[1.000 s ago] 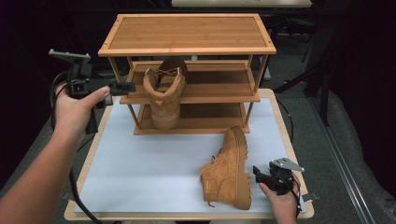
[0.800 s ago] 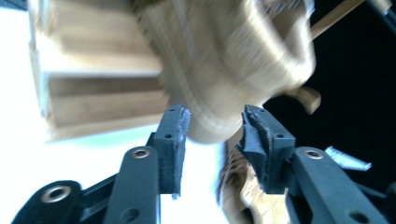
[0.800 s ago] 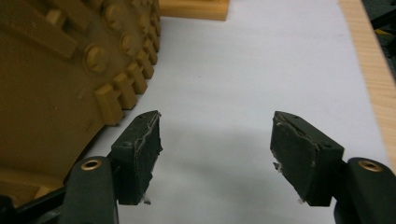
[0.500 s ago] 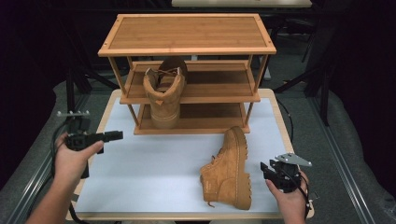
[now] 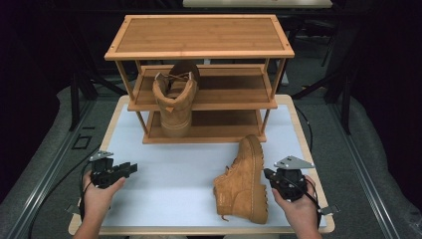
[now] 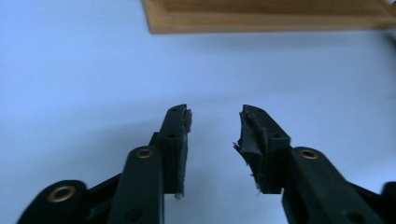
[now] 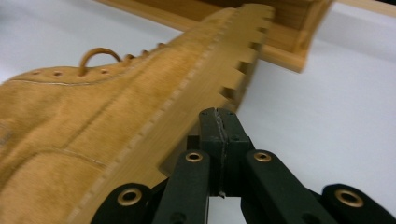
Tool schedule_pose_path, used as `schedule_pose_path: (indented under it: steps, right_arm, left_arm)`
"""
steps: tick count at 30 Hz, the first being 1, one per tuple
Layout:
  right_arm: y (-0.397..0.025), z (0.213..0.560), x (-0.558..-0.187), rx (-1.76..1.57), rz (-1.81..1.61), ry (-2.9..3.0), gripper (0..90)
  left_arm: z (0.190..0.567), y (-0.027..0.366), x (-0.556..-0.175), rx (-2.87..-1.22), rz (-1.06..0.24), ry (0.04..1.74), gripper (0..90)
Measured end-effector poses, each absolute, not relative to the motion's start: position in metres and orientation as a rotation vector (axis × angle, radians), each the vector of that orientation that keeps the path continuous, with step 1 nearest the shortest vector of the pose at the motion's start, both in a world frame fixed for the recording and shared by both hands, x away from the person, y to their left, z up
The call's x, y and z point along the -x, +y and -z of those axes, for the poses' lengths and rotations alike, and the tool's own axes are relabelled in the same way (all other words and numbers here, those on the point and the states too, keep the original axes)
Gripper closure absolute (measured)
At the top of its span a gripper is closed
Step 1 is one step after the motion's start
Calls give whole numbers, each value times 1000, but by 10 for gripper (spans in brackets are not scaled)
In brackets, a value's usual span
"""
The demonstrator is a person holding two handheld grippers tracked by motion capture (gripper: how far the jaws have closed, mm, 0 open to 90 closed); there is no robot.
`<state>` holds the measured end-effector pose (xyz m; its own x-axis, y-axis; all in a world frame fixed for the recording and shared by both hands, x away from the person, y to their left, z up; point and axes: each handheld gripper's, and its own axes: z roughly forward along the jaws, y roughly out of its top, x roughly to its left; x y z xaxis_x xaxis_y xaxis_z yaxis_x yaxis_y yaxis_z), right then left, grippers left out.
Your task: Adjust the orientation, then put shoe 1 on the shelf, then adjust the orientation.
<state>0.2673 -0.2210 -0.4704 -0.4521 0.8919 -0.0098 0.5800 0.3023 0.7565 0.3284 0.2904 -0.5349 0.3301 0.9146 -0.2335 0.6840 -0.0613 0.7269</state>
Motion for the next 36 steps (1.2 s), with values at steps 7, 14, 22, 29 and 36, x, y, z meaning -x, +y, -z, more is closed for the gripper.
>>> schedule_pose_path:
  steps: [7,14,22,29,36]
  right_arm:
    - [-211,468,-272,-1291,-991,2161,900]
    - [-202,461,-268,-1247,-1035,2182,898]
    - [-184,470,-270,-1194,-967,2238,899]
    - [-190,469,-272,-1221,-998,2243,900]
    - [-205,466,-272,-1249,-1022,2255,900]
  left_arm:
    - [544,294,-322,-1800,-426,1402,537]
    - [548,289,-323,-1820,-368,1422,453]
    - [551,288,-324,-1871,-341,1425,353]
    - [549,289,-323,-1866,-331,1422,353]
    - [548,294,-321,-1850,-335,1428,343]
